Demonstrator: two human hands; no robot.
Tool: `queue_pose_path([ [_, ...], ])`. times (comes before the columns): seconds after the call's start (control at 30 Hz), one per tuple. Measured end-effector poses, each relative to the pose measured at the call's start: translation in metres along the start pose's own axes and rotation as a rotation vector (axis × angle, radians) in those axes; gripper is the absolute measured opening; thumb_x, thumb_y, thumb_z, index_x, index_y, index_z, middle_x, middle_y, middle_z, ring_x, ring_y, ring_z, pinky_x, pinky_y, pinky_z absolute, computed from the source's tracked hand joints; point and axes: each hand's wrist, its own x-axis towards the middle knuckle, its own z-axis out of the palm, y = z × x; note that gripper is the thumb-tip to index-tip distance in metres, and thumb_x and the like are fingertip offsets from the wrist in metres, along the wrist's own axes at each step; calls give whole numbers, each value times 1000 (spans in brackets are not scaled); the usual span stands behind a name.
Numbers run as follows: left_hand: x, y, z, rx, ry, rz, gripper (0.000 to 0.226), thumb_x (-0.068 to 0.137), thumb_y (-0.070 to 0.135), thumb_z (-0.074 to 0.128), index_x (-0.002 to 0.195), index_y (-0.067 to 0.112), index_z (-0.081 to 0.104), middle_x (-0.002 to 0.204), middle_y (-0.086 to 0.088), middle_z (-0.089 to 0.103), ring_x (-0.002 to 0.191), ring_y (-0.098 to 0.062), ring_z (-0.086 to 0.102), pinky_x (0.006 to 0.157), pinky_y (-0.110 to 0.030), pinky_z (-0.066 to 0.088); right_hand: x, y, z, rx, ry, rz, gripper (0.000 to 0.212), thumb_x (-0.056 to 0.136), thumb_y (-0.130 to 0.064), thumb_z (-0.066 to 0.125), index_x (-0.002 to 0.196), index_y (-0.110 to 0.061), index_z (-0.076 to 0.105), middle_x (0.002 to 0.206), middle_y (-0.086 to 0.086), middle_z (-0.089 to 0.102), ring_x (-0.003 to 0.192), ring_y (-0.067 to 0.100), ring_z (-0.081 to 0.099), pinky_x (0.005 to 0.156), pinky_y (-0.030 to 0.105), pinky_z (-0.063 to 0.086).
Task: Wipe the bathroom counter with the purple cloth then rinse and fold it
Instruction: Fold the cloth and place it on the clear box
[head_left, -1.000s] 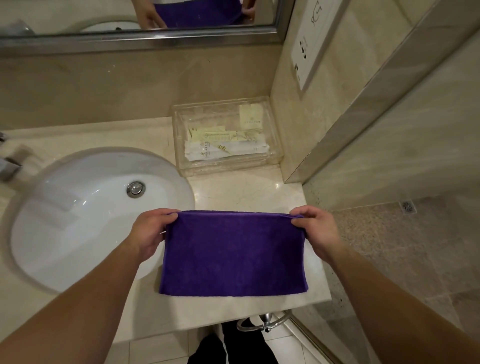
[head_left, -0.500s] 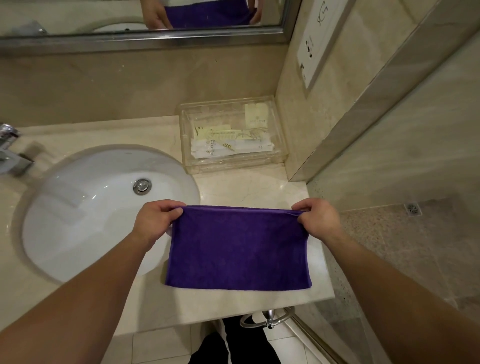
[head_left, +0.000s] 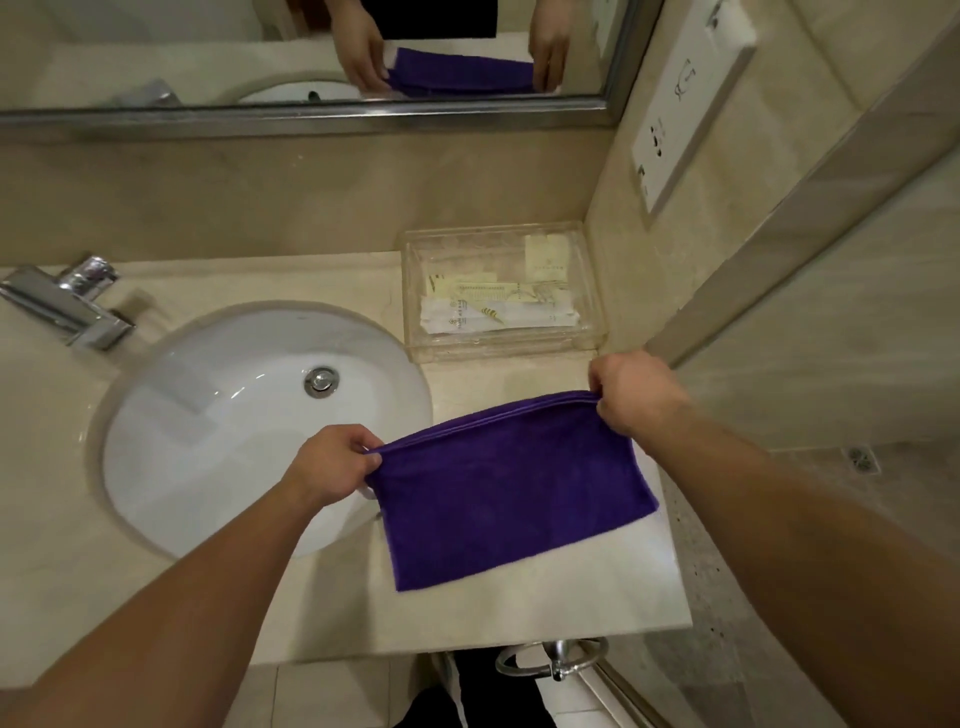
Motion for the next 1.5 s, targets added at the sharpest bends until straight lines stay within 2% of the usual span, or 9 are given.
queue_pose_path([
  [0.2, -19, -29, 8, -118, 28, -145, 16, 90, 0, 62, 84, 11, 72, 65, -6, 75, 60, -19, 72, 72, -35, 58, 27, -50, 10, -399, -12, -205, 36, 94, -4, 52, 128, -15, 59, 122, 7, 62, 114, 28, 59, 77, 37, 47],
  [0.47, -36, -30, 10, -228, 34, -264, 9, 89, 8, 64, 84, 10, 72, 80, -8, 74, 71, -21, 69, 60, -28, 49, 12, -52, 41, -222, 150, -306, 50, 88, -18, 58, 137, -23, 50, 137, 10, 52, 122, 32, 48, 97, 45, 40],
  [0.63, -41, -29, 9, -185, 37, -226, 8, 88, 8, 65, 84, 10, 71, 79, -8, 73, 65, -18, 65, 55, -25, 46, -38, -43, 60, -50, 432, -369, 29, 83, -13, 67, 113, -17, 67, 99, 9, 62, 82, 28, 58, 68, 35, 42],
  [0.8, -50, -28, 11, -188, 33, -214, 10, 88, 4, 64, 82, 8, 69, 80, -11, 73, 63, -22, 68, 44, -20, 43, -86, -36, 82, 78, -81, -204, 21, 103, -31, 43, 109, -22, 61, 94, -1, 68, 76, 19, 59, 64, 31, 43],
  [1.0, -68, -43, 20, -175, 3, -196, 7, 88, 1, 63, 88, 0, 70, 76, -15, 74, 58, -23, 68, 46, -22, 47, -155, -47, 130, 383, -174, 175, 42, 97, -49, 47, 73, -17, 59, 81, 1, 68, 75, 19, 63, 68, 29, 50],
  [1.17, -84, -69, 23, -139, -16, -169, 13, 89, 2, 61, 98, -4, 69, 75, -18, 76, 49, -19, 62, 49, -24, 46, -205, -90, 175, 804, -375, 452, 65, 79, -68, 55, 81, -6, 71, 68, 6, 75, 63, 24, 71, 64, 34, 59],
  [1.3, -95, -88, 25, -116, -7, -167, 13, 91, 6, 63, 99, -1, 69, 70, -10, 69, 52, -19, 59, 50, -24, 43, -232, -122, 192, 1322, -589, 640, 43, 84, -47, 71, 82, -7, 56, 58, 5, 58, 40, 21, 54, 43, 28, 45],
  [1.37, -99, -97, 26, -115, -19, -167, 13, 91, 7, 63, 98, -1, 70, 71, -12, 69, 52, -20, 58, 50, -25, 42, -242, -129, 193, 1538, -610, 686, 24, 92, -29, 67, 89, -11, 52, 57, 4, 44, 42, 15, 38, 50, 27, 47],
  [1.5, -105, -115, 29, -150, -37, -171, 13, 88, 7, 66, 95, -3, 69, 70, -12, 68, 52, -23, 57, 51, -26, 42, -255, -126, 199, 1544, -460, 732, 14, 91, -19, 69, 97, -8, 63, 78, 9, 58, 61, 18, 49, 66, 34, 55],
])
